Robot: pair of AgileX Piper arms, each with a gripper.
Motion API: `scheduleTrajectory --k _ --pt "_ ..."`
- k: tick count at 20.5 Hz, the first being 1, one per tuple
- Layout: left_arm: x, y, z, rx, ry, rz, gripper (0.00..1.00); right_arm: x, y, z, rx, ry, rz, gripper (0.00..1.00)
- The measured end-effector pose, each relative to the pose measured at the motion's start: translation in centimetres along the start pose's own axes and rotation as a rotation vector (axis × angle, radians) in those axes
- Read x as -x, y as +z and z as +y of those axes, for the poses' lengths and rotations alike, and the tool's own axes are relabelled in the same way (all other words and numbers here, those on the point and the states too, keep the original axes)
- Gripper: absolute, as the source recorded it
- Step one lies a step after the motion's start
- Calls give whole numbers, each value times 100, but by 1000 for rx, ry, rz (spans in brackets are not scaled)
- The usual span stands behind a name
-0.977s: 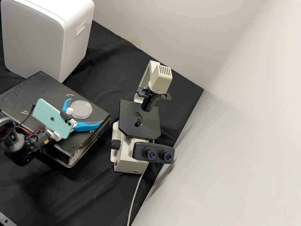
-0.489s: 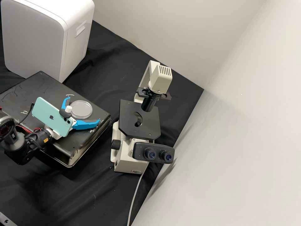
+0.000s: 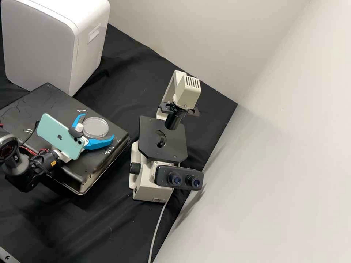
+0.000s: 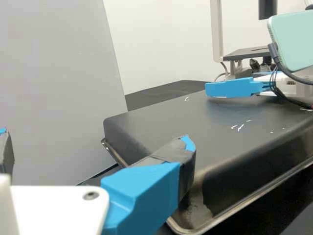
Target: Place the petri dish on the microscope
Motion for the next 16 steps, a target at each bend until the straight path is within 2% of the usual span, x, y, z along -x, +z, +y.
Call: scheduleTrajectory --k 3,8,12,16 --pt "0 -2 0 0 0 1 100 0 0 0 -18 0 0 0" --pt "0 -2 0 0 0 1 100 0 0 0 -19 0 0 0" --pt "0 -2 0 0 0 1 100 0 -1 1 -41 1 1 0" --pt "0 -2 0 0 0 1 100 0 3 9 -51 4 2 0"
